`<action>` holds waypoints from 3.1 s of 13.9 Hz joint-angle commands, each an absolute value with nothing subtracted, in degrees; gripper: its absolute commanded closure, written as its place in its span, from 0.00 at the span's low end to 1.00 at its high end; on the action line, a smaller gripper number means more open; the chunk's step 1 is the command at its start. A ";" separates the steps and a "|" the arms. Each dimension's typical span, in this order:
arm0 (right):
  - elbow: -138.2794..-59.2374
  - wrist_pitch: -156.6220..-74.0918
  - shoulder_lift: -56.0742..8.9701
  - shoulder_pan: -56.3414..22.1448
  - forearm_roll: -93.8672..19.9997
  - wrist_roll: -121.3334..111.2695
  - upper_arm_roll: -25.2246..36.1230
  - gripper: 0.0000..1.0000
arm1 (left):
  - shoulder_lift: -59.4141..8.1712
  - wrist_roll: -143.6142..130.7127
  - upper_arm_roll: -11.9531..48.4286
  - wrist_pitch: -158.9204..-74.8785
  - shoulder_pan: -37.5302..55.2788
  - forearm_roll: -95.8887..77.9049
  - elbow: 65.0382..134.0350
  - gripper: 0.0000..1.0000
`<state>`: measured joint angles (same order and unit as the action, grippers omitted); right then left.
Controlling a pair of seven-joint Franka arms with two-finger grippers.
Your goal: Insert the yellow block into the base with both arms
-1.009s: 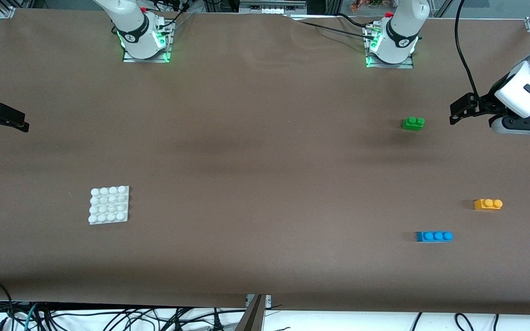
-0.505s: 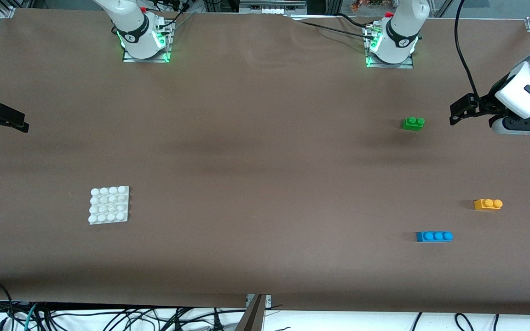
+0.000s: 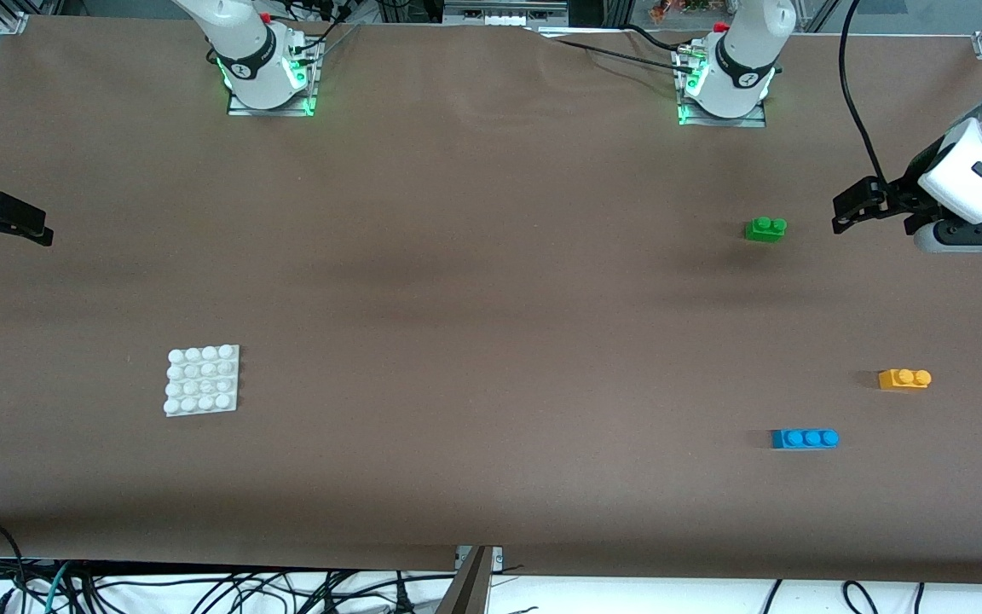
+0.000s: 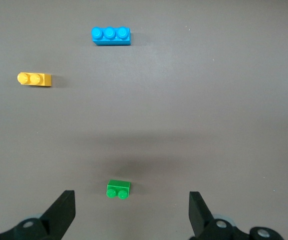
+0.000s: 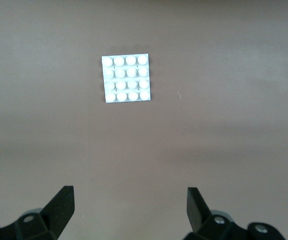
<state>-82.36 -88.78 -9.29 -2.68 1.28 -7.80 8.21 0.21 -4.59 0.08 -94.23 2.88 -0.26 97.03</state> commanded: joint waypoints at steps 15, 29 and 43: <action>-82.09 -88.95 -9.40 -1.93 2.11 -8.35 7.56 0.00 | -0.88 -5.98 0.70 -91.58 2.90 -0.88 94.66 0.00; -82.18 -96.84 -20.91 -2.64 1.85 -7.47 7.47 0.00 | -1.05 -5.89 0.44 -91.49 3.16 -0.70 93.96 0.00; -82.79 -122.42 -41.92 -2.99 -1.67 -7.12 6.94 0.00 | -1.23 -5.54 0.44 -91.49 3.08 -0.70 93.87 0.00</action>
